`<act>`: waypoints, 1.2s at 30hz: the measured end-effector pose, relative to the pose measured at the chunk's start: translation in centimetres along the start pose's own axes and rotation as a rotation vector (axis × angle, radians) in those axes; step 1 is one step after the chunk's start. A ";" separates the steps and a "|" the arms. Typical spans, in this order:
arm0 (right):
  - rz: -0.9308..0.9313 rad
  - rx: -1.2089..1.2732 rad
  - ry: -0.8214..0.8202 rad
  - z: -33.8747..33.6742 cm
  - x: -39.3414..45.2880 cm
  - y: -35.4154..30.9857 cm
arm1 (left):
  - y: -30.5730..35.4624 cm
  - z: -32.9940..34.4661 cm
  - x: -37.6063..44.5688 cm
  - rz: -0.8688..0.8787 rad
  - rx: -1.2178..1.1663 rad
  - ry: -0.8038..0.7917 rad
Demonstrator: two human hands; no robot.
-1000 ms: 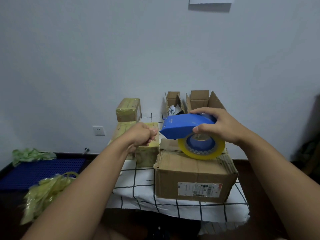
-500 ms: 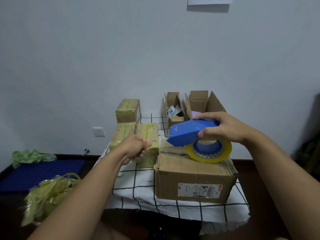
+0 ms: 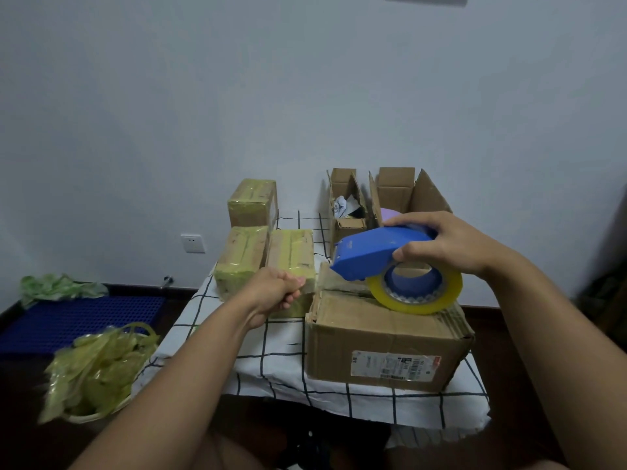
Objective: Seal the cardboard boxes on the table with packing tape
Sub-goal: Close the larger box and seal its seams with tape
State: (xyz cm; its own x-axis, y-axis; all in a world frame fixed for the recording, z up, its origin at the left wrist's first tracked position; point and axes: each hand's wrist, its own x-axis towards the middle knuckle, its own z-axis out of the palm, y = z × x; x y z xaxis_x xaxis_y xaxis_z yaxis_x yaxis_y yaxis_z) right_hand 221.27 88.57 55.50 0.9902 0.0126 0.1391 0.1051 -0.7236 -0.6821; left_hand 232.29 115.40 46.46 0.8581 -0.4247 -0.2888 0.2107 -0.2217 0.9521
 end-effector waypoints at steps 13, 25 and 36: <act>0.011 -0.080 -0.020 0.5 1.0 -0.2 | -2.0 1.6 0.7 -0.070 0.043 -0.075; 0.023 -0.055 0.013 0.8 0.6 -0.2 | -2.6 2.7 -1.3 0.262 0.318 0.362; 0.025 -0.048 0.019 0.8 0.7 -0.1 | -2.2 5.4 -5.3 0.317 0.423 0.115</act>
State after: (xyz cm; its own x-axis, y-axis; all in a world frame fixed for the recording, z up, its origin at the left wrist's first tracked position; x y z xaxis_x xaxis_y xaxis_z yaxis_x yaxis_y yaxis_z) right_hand 222.06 89.17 55.11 0.9905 -0.0185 0.1360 0.0751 -0.7559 -0.6503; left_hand 224.70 113.37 45.35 0.8997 -0.4346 0.0411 -0.2531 -0.4425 0.8603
